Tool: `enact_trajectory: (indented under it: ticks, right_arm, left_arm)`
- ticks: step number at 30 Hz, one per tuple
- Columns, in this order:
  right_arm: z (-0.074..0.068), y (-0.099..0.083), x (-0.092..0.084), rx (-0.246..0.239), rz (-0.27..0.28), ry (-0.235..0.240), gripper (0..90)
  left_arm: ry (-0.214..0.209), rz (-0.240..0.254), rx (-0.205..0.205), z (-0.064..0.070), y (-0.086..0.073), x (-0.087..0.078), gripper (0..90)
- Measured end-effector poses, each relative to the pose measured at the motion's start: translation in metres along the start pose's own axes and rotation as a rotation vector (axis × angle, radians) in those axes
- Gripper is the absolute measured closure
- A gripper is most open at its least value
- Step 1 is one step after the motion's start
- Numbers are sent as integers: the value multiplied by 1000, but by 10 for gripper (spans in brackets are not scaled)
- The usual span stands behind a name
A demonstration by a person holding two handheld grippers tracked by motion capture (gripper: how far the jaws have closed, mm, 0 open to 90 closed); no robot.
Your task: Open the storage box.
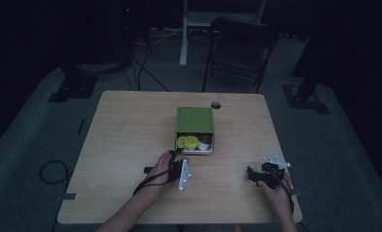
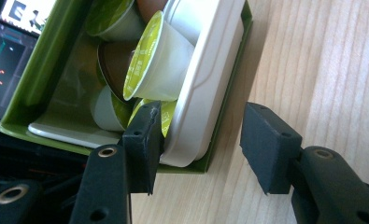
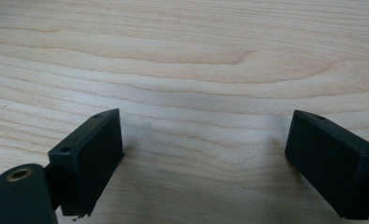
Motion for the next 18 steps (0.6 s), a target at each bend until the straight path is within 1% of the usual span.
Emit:
enact_trajectory:
  ticks: [1,2,3,4,5,7,8,11,12,14,17,18]
  right_arm:
    - [0,0,0,0,0,0,107]
    - [0,0,0,0,0,0,107]
    - [0,0,0,0,0,0,107]
    - [0,0,0,0,0,0,107]
    - [0,0,0,0,0,0,107]
    - [0,0,0,0,0,0,107]
    - [0,0,0,0,0,0,107]
    - [0,0,0,0,0,0,107]
    - [0,0,0,0,0,0,107]
    - [0,0,0,0,0,0,107]
    - [0,0,0,0,0,0,107]
    - [0,0,0,0,0,0,107]
  left_arm:
    - [3,-1,6,0,0,0,498]
    - [9,-9,22,-1,0,1,516]
    - [15,-8,49,-1,0,2,530]
    - [26,-11,90,-1,0,2,544]
    - [35,-12,114,-1,0,2,561]
    - [35,-12,114,-1,0,2,574]
    - [67,-12,176,-3,0,3,631]
    - [83,-18,206,-4,1,3,674]
    - [83,-18,206,-4,1,3,681]
    - [90,-21,221,-4,1,3,687]
    - [97,-27,259,-4,1,3,694]
    - [97,-27,259,-4,1,3,697]
Point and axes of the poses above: each handheld gripper's, and its own axes: x roughly forward along the jaws, y roughly out of its top, z roughly to its right, the point moved 9 cm from there along x, roughly forward along the jaws, and after that the axes turned 13 degrees about -x, right-handed, at the moved point
